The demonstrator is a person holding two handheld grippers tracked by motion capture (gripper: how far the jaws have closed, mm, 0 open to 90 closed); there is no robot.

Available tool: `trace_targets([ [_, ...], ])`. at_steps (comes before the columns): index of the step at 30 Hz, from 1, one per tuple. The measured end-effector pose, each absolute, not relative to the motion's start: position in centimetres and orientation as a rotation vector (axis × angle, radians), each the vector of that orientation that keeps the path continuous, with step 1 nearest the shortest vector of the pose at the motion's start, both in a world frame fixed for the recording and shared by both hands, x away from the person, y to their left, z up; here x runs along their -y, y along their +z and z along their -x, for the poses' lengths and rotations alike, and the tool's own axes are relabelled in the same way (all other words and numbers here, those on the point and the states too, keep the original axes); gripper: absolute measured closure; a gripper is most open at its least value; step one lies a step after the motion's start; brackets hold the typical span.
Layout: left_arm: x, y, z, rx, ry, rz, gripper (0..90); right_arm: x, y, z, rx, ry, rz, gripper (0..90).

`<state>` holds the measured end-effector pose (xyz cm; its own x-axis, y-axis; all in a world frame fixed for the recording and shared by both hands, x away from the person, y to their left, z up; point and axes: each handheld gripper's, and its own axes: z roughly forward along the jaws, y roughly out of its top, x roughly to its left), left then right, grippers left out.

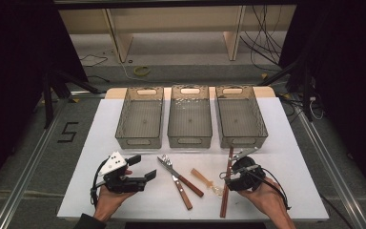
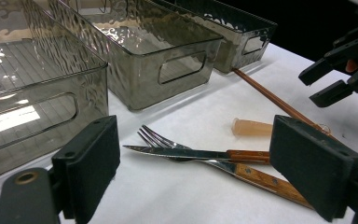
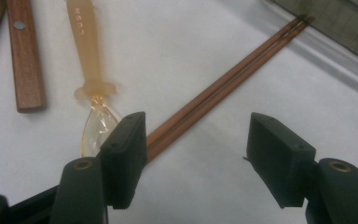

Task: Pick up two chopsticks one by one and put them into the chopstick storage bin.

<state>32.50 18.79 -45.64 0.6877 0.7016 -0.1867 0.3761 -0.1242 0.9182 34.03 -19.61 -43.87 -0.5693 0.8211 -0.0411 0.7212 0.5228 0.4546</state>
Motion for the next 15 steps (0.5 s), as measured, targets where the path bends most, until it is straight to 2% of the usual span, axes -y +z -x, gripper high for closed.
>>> trace_targets([
  [15,-18.9,-45.5,-32.5,-0.864,0.359,-1.742,15.6,19.4,-45.6,-35.7,-2.552,0.52,-1.391,44.8],
])
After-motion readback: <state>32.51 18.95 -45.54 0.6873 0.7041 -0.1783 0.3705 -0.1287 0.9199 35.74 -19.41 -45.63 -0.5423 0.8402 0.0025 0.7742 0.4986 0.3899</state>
